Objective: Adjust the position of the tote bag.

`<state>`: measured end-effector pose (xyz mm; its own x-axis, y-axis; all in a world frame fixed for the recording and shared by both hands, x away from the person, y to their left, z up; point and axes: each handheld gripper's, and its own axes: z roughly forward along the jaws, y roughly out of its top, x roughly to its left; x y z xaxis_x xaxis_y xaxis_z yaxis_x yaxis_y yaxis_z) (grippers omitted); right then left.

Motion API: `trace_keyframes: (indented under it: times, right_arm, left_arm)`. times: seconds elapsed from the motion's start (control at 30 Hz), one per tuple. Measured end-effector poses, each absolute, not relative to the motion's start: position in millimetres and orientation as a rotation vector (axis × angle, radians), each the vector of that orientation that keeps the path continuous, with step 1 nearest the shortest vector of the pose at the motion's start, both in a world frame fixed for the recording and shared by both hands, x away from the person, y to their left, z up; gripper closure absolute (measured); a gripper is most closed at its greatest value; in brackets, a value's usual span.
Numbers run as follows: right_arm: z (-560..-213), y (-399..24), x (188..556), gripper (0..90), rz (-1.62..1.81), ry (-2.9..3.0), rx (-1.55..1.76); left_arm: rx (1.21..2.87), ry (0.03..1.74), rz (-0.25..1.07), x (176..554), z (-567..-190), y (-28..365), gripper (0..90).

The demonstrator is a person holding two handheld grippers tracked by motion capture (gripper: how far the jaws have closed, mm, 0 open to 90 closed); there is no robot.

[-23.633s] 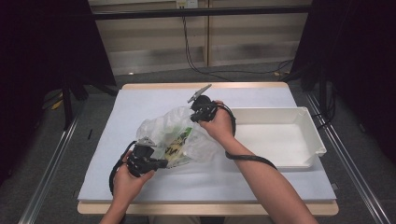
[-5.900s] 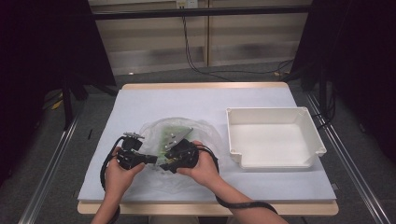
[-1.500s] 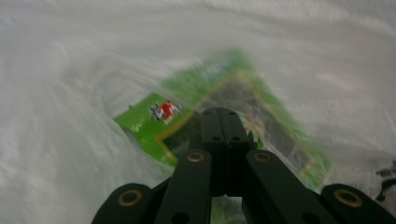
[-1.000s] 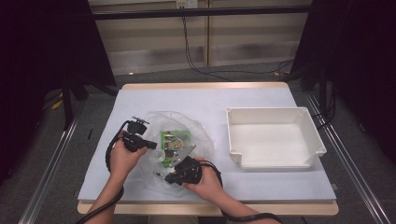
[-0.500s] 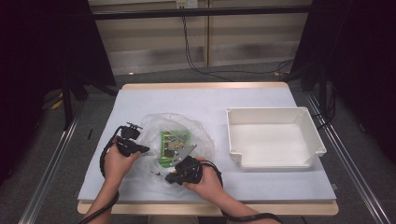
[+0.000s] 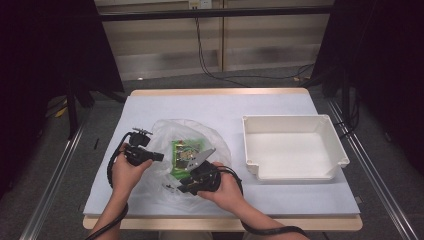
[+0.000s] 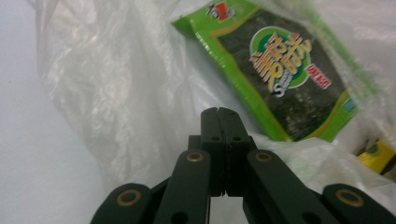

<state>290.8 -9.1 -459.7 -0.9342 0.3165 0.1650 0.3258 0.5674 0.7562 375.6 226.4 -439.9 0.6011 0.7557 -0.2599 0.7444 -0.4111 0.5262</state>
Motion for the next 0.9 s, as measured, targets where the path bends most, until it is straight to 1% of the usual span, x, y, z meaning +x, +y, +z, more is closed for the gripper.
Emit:
trace_keyframes:
  times: [0.13, 0.33, 0.4, 0.47, 0.53, 0.57, 0.67, 0.77, 0.87, 0.9]
  right_arm:
    - [-450, -14, 291, 68.1, -1.324, -2.771, -0.587]
    - [-436, -24, 296, 68.8, -1.349, -2.776, -0.61]
    - [-430, -27, 298, 71.4, -1.339, -2.788, -0.616]
    - [-423, -29, 303, 76.3, -1.34, -2.817, -0.585]
    - [-421, -30, 306, 77.6, -1.337, -2.823, -0.576]
    - [-416, -32, 314, 81.5, -1.326, -2.831, -0.579]
    - [-411, -36, 324, 85.8, -1.294, -2.85, -0.597]
    - [-405, -37, 336, 88.8, -1.249, -2.894, -0.613]
    - [-403, -37, 347, 89.9, -1.234, -2.909, -0.618]
    - [-402, -36, 351, 89.9, -1.229, -2.918, -0.618]
  left_arm:
    - [2.198, 1.169, 0.035, 374, -434, 223, 89.8]
    - [2.18, 1.157, 0.032, 371, -432, 220, 89.8]
    - [2.186, 1.143, 0.035, 370, -430, 220, 89.7]
    - [2.181, 1.129, 0.043, 368, -428, 218, 89.6]
    - [2.181, 1.124, 0.038, 368, -427, 217, 89.7]
    - [2.181, 1.114, 0.05, 367, -426, 217, 89.7]
    - [2.156, 1.119, 0.054, 365, -426, 215, 89.8]
    - [2.154, 1.114, 0.062, 365, -426, 216, 89.8]
    - [2.159, 1.102, 0.04, 365, -426, 215, 89.8]
    - [2.161, 1.097, 0.054, 365, -426, 214, 89.7]
